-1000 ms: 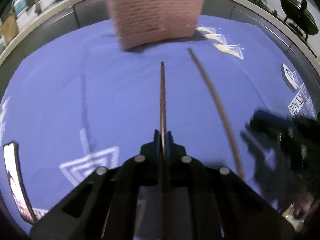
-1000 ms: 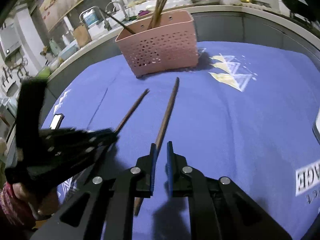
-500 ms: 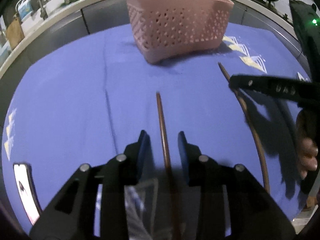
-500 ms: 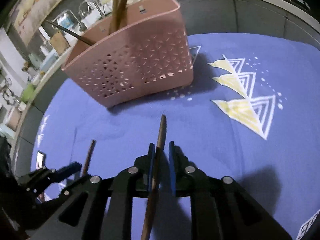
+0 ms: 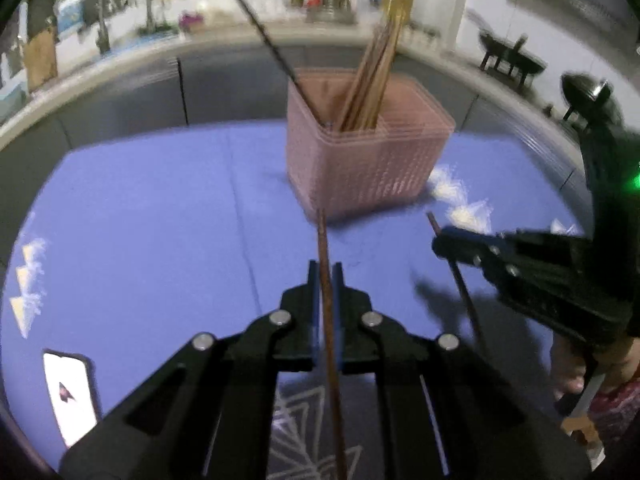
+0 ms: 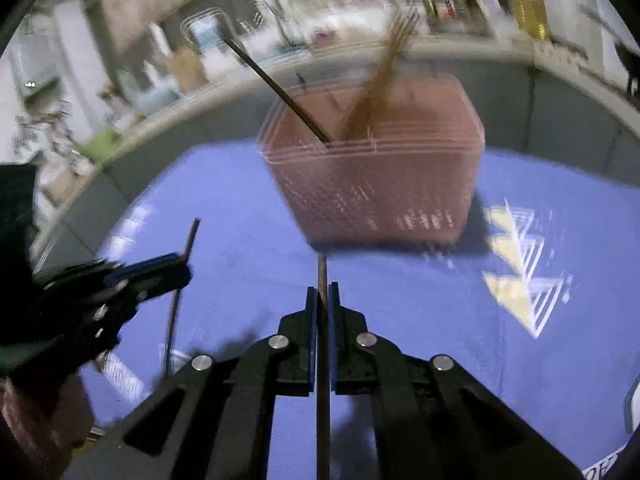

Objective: Organize utensils
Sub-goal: 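Lift both held chopsticks and carry them above the pink basket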

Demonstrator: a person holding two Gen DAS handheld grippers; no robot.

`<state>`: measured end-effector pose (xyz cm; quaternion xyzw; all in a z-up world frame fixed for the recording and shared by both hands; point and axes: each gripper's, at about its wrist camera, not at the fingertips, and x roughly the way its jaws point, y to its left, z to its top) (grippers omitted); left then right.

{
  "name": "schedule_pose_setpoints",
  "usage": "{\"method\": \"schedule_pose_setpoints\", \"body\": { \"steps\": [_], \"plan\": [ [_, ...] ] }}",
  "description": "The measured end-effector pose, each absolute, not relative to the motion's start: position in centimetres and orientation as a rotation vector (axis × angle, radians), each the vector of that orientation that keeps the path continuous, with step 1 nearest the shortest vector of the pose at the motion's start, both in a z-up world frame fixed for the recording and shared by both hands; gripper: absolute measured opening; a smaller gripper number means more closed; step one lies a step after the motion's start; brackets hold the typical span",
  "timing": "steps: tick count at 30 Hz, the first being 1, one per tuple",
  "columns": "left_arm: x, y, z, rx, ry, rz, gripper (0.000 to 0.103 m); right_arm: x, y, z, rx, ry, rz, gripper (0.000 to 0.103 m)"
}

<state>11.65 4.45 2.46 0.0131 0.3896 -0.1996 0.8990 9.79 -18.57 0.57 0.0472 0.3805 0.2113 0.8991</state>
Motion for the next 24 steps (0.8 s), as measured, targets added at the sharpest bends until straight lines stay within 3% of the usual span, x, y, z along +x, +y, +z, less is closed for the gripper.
{"method": "schedule_pose_setpoints", "body": {
  "steps": [7, 15, 24],
  "plan": [
    [7.7, 6.1, 7.8, 0.009, 0.644, -0.444, 0.005, 4.5, -18.7, 6.4, 0.082, 0.562, 0.484, 0.005],
    [7.7, 4.9, 9.1, 0.043, 0.647, -0.443, 0.005, 5.9, -19.0, 8.8, 0.089, 0.561, 0.468, 0.005],
    [9.8, 3.9, 21.1, 0.000, 0.413, -0.453, 0.005, 11.2, -21.5, 20.1, 0.198, 0.355, 0.373, 0.005]
  ]
}}
